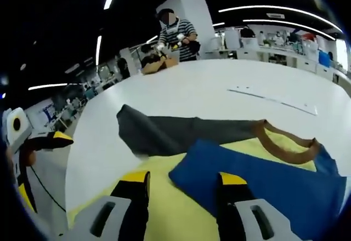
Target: Fold the garment on the visible template until the final outline fits inside the template.
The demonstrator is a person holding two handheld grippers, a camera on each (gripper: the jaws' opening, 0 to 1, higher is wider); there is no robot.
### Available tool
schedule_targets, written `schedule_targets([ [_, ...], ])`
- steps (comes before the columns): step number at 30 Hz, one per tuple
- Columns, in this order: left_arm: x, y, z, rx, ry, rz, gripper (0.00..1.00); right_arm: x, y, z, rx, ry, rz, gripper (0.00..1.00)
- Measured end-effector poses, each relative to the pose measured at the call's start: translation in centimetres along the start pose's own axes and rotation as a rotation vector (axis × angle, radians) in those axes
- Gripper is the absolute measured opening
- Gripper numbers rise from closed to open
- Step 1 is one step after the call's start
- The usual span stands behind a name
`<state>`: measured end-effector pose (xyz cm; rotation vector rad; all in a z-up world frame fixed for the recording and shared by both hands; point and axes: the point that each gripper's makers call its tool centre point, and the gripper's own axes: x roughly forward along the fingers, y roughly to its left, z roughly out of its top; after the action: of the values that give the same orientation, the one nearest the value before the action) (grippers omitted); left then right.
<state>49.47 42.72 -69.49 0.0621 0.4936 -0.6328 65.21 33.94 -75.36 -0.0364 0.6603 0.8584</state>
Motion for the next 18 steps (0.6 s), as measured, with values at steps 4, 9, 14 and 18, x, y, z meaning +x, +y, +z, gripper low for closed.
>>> schedule_targets([
  [4,0.1,0.0,0.2,0.004,-0.001,0.000,0.99,-1.1,-0.7,0.0,-0.019,-0.010,-0.013,0.63],
  [9,0.2,0.1,0.5,0.009,-0.002,0.001,0.99,-3.5,-2.3,-0.4,-0.041,-0.019,-0.048,0.72],
  [14,0.2,0.1,0.5,0.009,0.002,0.000,0.99,-5.7,-4.0,-0.9,-0.040,-0.028,-0.087,0.77],
  [18,0.3,0.0,0.6,0.013,0.000,-0.005,0.99,-7.8,-5.6,-1.6,-0.053,-0.028,-0.127,0.80],
])
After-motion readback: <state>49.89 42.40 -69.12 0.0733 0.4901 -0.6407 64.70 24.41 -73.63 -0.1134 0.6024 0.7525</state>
